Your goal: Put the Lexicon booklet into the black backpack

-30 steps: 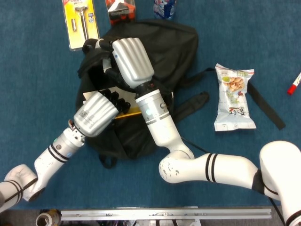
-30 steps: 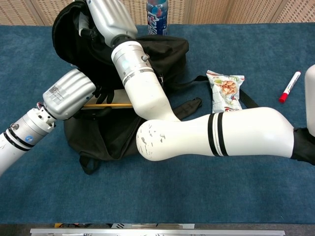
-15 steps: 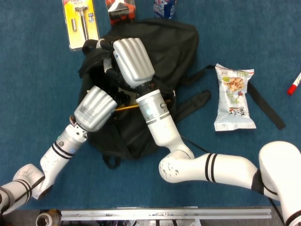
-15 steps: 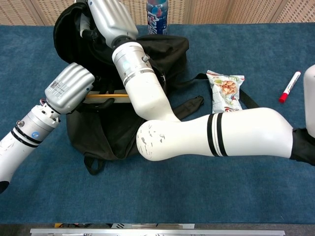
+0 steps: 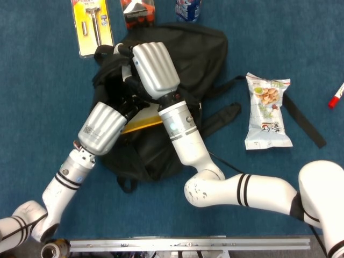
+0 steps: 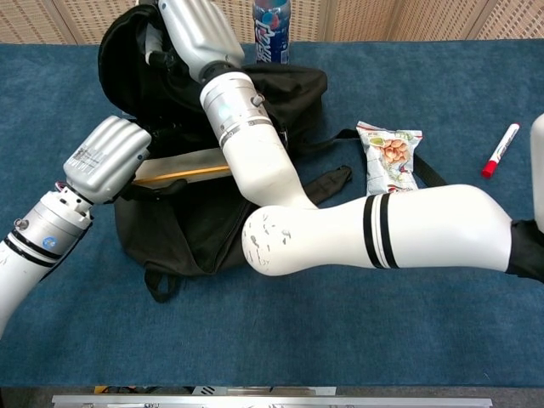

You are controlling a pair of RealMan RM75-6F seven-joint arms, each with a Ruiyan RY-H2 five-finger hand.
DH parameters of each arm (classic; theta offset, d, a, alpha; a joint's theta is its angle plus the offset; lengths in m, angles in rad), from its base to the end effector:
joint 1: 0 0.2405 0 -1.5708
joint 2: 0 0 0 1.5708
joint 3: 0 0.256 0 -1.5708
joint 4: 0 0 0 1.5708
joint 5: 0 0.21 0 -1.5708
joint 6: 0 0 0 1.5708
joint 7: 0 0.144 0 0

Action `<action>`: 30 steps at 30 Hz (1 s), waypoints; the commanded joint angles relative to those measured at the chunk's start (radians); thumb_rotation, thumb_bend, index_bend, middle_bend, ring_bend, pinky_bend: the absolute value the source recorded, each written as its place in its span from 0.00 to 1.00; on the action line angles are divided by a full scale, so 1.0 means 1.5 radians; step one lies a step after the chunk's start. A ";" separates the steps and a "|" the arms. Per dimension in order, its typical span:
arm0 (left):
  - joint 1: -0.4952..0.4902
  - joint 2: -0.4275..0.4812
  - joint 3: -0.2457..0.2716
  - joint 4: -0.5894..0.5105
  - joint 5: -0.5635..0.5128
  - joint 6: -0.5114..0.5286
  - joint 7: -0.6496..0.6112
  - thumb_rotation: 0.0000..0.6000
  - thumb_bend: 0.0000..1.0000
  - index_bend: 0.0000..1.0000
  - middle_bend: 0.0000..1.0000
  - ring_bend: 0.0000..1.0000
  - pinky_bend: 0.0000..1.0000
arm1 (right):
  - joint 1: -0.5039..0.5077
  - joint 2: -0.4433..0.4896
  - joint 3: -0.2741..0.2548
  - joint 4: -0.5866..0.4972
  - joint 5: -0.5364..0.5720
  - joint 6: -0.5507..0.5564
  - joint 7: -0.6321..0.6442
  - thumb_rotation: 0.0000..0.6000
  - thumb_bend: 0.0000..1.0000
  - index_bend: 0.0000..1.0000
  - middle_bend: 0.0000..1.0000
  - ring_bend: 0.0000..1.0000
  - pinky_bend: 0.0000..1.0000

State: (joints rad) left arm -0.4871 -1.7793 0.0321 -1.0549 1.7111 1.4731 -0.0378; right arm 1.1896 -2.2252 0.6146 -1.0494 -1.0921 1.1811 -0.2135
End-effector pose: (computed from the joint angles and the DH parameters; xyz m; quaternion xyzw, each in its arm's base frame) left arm -0.2002 0.2591 -0.0365 -0.7164 -0.2641 -0.5259 0.3747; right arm 0.0873 -0.3501 -0.1028 0.5718 -0.4396 0.6191 0.3106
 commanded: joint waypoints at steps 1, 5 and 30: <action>0.015 0.045 0.010 -0.067 -0.012 -0.022 0.054 1.00 0.27 0.18 0.25 0.25 0.44 | -0.003 0.003 -0.002 0.000 0.000 0.000 -0.002 1.00 0.81 0.67 0.58 0.58 0.74; 0.025 0.088 0.022 -0.130 -0.020 -0.040 0.087 1.00 0.27 0.16 0.24 0.24 0.42 | -0.013 0.010 -0.012 -0.002 -0.002 -0.003 -0.001 1.00 0.81 0.67 0.58 0.58 0.74; 0.074 0.207 0.040 -0.177 -0.010 -0.047 0.175 1.00 0.27 0.15 0.24 0.24 0.41 | -0.087 0.064 -0.080 -0.089 -0.034 0.006 -0.014 1.00 0.81 0.67 0.58 0.58 0.74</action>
State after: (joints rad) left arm -0.3766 -1.4600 0.0994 -1.3354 1.7039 1.4146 0.2190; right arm 1.0604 -2.1308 0.4951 -1.1821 -1.1432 1.1914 -0.2333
